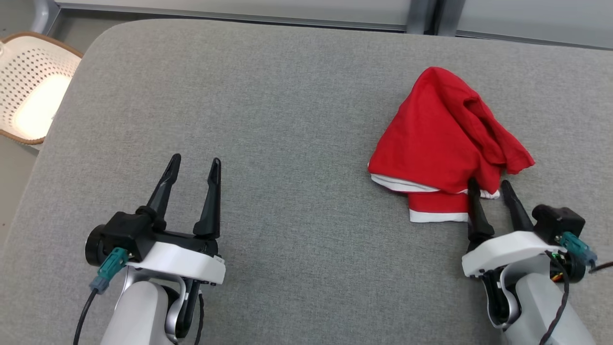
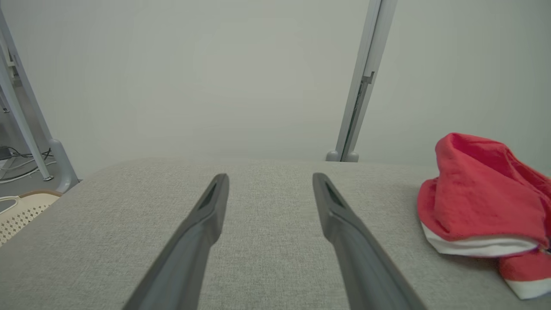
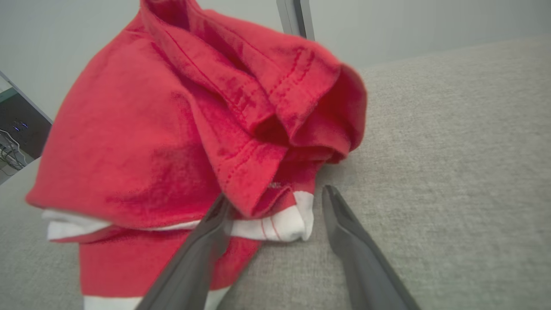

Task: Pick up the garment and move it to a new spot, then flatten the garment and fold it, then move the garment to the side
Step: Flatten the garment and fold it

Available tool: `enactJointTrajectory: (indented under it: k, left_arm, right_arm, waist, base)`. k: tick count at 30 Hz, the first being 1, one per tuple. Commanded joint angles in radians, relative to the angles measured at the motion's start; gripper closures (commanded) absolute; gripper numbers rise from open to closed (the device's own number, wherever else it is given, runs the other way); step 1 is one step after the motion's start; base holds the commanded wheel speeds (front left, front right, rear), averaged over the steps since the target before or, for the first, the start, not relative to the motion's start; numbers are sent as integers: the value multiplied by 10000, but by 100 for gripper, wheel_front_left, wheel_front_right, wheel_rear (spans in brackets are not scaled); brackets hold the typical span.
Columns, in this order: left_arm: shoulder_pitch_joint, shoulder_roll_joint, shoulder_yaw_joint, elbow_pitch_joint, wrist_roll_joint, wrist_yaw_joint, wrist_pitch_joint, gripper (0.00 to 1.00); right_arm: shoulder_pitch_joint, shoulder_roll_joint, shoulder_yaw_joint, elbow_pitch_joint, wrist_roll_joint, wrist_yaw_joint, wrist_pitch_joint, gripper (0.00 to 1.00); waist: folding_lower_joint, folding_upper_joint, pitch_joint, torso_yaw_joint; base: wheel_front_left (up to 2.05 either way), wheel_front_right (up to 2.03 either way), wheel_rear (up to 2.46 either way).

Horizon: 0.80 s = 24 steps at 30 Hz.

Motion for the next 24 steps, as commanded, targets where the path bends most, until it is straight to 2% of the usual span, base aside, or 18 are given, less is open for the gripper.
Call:
enactJointTrajectory:
  k: [1,2,3,7,16,24]
  left_arm:
    - [-115,39,-26,24,-16,21,6,0]
    - [-128,36,-52,35,-19,37,6,0]
    - [-132,31,-75,52,-17,54,6,0]
    - [6,34,-66,127,23,122,5,0]
    - [280,34,-142,160,-96,209,5,0]
    - [668,32,-333,196,-292,358,5,0]
  right_arm:
    - [-128,92,197,464,216,43,38,0]
    - [-202,102,273,614,249,43,40,61]
    - [-260,116,352,744,317,42,39,100]
    - [-423,40,516,769,342,39,24,100]
    - [-267,-227,513,-1009,-409,30,3,100]
    - [-1344,-568,1676,-2374,-703,30,116,100]
  waist:
    - [0,-1,32,79]
    - [0,-1,23,102]
    - [0,-1,-6,122]
    - [0,-1,-228,99]
    - [0,-1,-981,-133]
    - [0,-1,-1773,-189]
  base:
    - [0,0,0]
    - [0,0,0]
    - [0,0,0]
    - [0,0,0]
    - [0,0,0]
    - [0,0,0]
